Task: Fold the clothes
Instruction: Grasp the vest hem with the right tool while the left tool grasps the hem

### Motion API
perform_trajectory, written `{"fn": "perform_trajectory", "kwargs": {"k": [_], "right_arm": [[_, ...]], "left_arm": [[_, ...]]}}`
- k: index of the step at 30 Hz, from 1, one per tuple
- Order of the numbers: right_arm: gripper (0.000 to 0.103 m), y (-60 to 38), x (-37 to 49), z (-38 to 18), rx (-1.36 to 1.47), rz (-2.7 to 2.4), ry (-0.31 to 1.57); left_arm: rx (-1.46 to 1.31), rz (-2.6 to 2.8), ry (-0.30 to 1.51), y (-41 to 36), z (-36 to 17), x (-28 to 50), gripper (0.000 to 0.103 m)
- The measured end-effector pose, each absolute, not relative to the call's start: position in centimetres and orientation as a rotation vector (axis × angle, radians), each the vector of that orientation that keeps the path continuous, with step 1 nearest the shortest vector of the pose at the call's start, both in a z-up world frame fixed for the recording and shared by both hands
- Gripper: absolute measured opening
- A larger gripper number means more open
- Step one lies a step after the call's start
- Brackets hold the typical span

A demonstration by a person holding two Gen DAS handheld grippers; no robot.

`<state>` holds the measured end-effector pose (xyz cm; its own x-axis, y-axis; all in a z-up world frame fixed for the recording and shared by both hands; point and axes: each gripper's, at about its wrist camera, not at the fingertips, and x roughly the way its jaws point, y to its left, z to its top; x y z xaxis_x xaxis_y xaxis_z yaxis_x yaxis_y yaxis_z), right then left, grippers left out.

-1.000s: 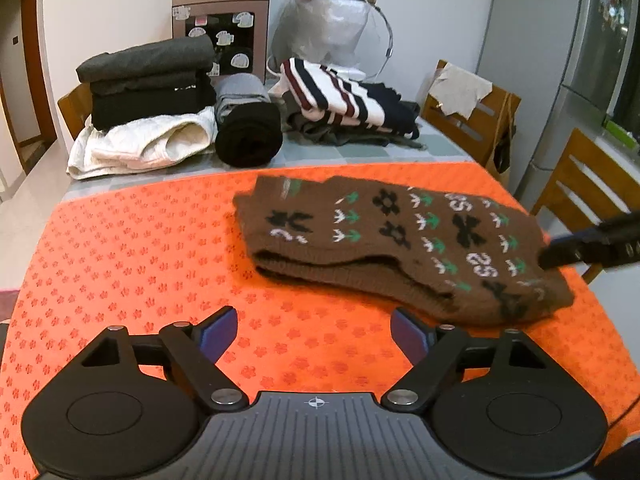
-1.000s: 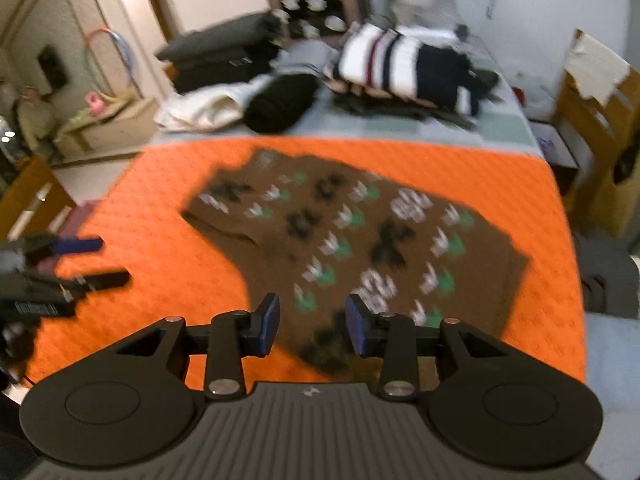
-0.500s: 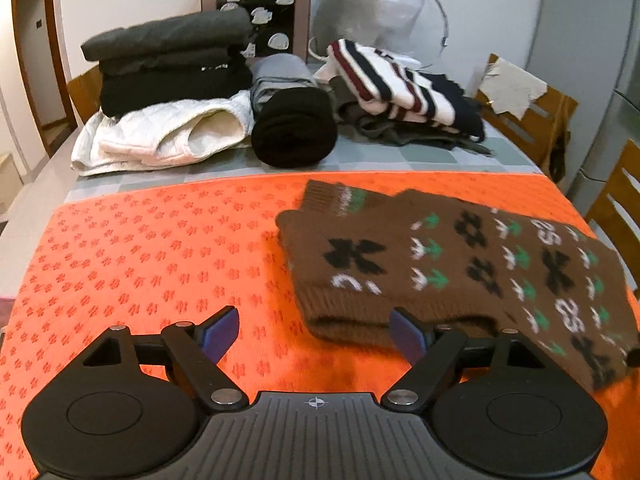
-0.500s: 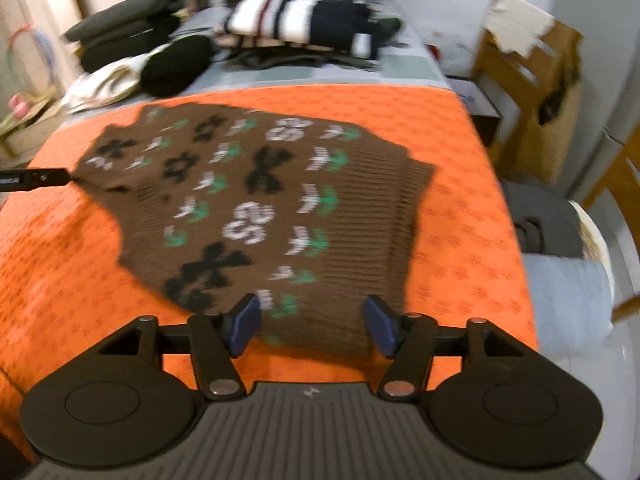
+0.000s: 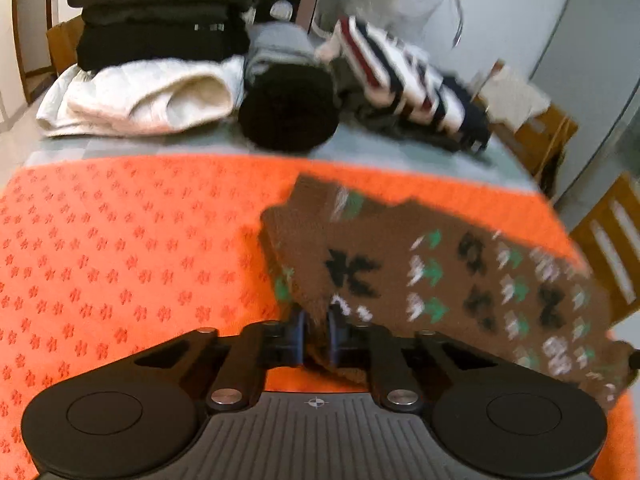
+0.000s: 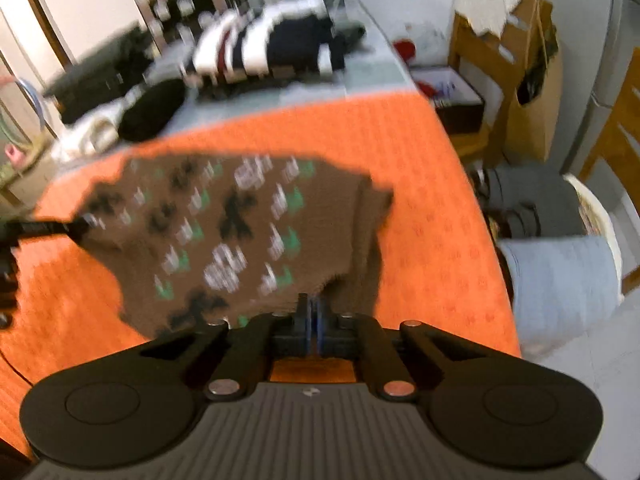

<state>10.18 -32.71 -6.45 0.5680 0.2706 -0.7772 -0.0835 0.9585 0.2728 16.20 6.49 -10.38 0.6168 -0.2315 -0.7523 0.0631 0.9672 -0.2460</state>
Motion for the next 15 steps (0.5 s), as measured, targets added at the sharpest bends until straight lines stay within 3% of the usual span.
{"fn": "perform_trajectory", "kwargs": {"k": [5, 15], "right_arm": [[0.003, -33.9, 12.9, -1.5, 0.4, 0.246, 0.795], [0.003, -37.0, 21.1, 9.6, 0.509, 0.267, 0.503]], "left_arm": [[-0.271, -0.184, 0.833, 6.9, -6.2, 17.3, 0.011], [-0.232, -0.201, 0.597, 5.4, 5.0, 23.0, 0.008]]}}
